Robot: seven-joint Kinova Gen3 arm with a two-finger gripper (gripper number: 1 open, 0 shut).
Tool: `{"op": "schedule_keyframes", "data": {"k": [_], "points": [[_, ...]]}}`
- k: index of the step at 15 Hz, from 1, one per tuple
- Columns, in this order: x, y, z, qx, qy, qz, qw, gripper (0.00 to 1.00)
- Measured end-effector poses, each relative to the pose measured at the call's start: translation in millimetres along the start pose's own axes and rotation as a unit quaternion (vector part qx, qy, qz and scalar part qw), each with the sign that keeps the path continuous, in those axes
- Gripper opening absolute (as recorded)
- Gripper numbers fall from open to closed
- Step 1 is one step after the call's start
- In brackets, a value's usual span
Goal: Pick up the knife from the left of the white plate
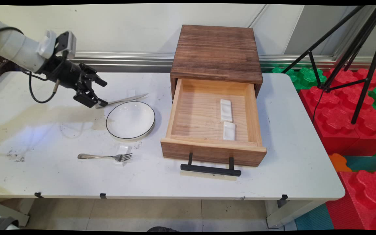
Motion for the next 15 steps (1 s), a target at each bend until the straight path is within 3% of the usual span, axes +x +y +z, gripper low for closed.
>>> {"op": "schedule_keyframes", "data": {"k": [7, 15], "points": [[-33, -25, 34, 0.02, -0.034, -0.009, 0.9992, 1.0], [-49, -42, 61, 0.026, -0.046, -0.018, 0.9984, 1.0]]}}
